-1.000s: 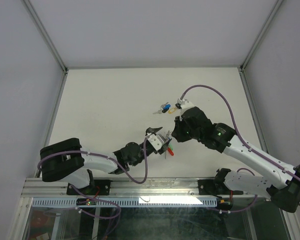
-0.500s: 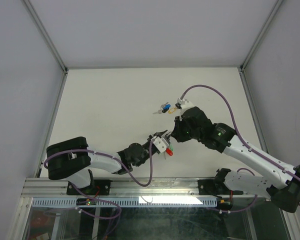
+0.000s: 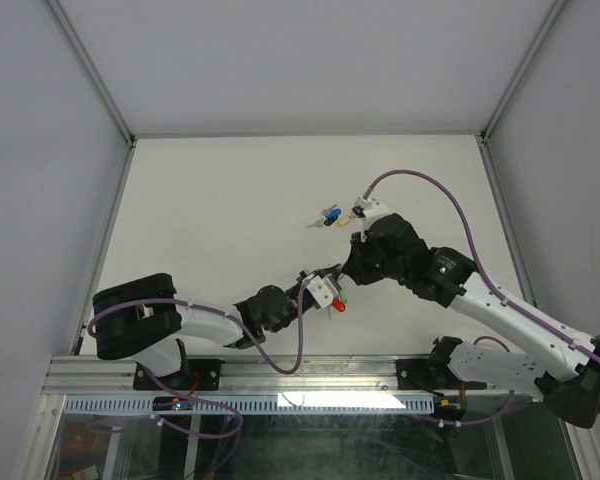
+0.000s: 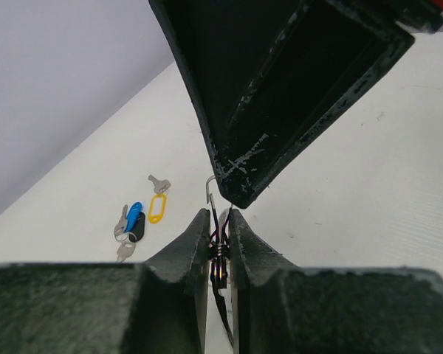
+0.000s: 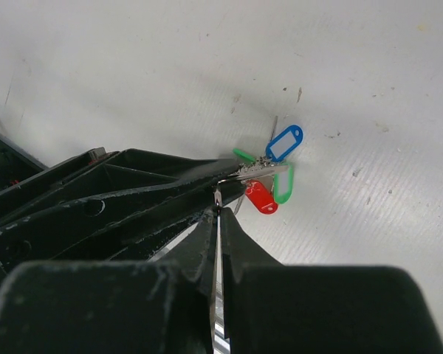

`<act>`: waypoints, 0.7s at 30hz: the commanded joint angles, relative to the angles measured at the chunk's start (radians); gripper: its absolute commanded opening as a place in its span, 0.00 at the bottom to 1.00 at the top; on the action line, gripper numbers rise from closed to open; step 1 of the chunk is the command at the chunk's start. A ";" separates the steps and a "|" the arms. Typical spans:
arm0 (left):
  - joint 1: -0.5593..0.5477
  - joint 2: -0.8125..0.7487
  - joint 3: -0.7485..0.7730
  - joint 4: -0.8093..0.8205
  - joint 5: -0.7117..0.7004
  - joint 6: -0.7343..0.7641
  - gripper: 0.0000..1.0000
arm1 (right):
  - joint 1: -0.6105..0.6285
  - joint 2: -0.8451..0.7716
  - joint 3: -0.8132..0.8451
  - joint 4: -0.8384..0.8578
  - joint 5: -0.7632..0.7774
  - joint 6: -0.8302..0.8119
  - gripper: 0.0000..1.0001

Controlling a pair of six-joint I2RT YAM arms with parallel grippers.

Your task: Put the keys on the keyring

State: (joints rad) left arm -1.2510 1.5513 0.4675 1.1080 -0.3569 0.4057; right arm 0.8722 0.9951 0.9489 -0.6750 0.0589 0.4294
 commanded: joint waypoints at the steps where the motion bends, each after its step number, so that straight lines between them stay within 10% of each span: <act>1: -0.008 -0.016 0.031 0.061 0.035 -0.001 0.08 | -0.004 -0.036 0.031 0.054 -0.016 0.017 0.00; 10: -0.009 -0.083 0.009 0.011 0.024 0.019 0.00 | -0.004 -0.065 0.021 0.036 -0.012 -0.010 0.00; 15: -0.008 -0.135 -0.001 -0.069 0.021 0.053 0.00 | -0.003 -0.102 0.024 0.025 0.027 -0.021 0.29; 21: -0.009 -0.172 -0.010 -0.106 0.020 0.071 0.00 | -0.004 -0.086 0.039 0.054 0.006 -0.014 0.40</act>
State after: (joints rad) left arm -1.2514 1.4212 0.4591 0.9886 -0.3367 0.4477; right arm 0.8719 0.9039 0.9489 -0.6762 0.0708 0.4171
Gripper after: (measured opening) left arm 0.076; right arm 0.386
